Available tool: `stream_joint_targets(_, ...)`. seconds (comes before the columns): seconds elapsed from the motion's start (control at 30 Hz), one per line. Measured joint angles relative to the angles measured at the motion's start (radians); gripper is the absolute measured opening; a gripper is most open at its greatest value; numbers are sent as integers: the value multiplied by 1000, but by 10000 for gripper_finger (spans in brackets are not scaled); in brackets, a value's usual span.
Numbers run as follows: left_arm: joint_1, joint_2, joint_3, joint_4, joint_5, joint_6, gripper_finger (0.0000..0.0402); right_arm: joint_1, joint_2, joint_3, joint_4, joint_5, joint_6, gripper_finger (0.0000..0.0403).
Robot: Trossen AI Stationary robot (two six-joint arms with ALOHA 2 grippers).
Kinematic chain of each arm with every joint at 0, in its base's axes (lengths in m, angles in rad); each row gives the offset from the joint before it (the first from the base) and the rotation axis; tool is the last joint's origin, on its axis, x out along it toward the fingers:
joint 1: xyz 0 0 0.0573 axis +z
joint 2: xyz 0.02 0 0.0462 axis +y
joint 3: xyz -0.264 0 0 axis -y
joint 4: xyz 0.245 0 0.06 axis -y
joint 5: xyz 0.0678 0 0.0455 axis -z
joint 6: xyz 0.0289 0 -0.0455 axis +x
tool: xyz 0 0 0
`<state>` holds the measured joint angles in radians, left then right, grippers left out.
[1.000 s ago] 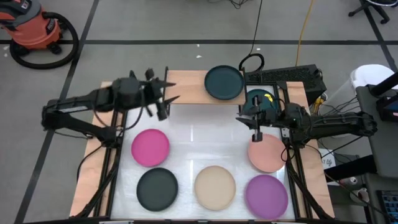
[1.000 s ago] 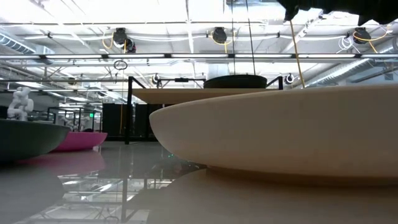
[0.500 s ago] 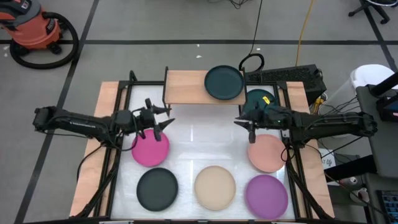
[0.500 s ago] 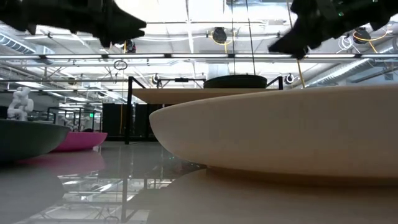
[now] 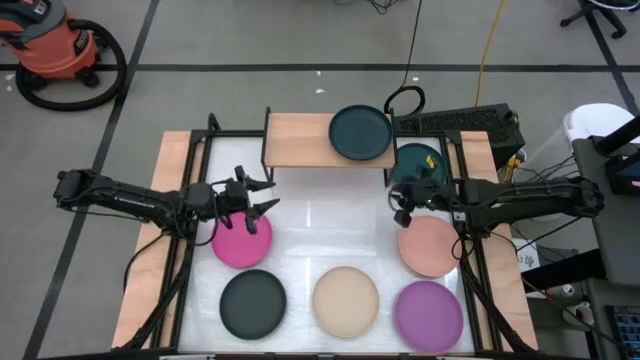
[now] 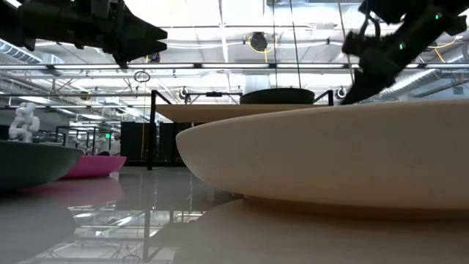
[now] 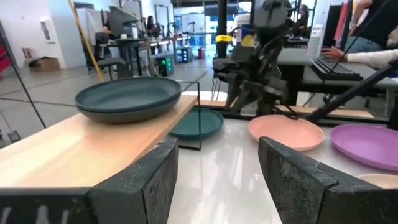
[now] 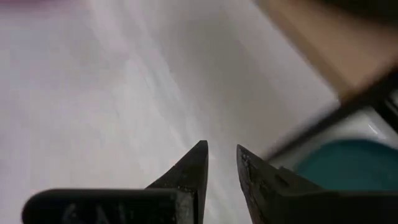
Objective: Place and stack plates onto a shelf
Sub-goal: Stack the dark green plate on the dark green plate on the shelf
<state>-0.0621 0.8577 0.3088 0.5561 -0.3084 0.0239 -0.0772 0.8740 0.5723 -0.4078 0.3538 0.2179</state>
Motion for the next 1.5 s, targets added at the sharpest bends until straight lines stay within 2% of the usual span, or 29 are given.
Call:
stream_joint_targets(0.27, -22, 0, 0, -2, 0, -13, 228, -2, 96, -72, -16, 50, 71, 70)
stream_joint_targets(0.5, -30, 0, 0, -5, 0, -15, 228, -40, 139, -137, -16, 201, 137, 70)
stream_joint_targets(0.73, -30, 1, 0, -6, 0, -15, 228, -101, 141, -218, 19, 200, 130, 70)
stream_joint_targets(1.07, -29, 1, 0, -6, 0, -7, 228, -169, 140, -347, 177, 198, 155, 69)
stream_joint_targets(1.13, -29, 1, 0, -6, 0, -7, 228, -178, 140, -348, 179, 198, 160, 60)
stream_joint_targets(1.27, -29, 1, 0, -7, 0, -7, 228, -180, 141, -349, 198, 212, 146, 16)
stream_joint_targets(1.5, -29, 1, 0, -7, 0, -4, 228, -177, 100, -341, 274, 203, 109, 4)
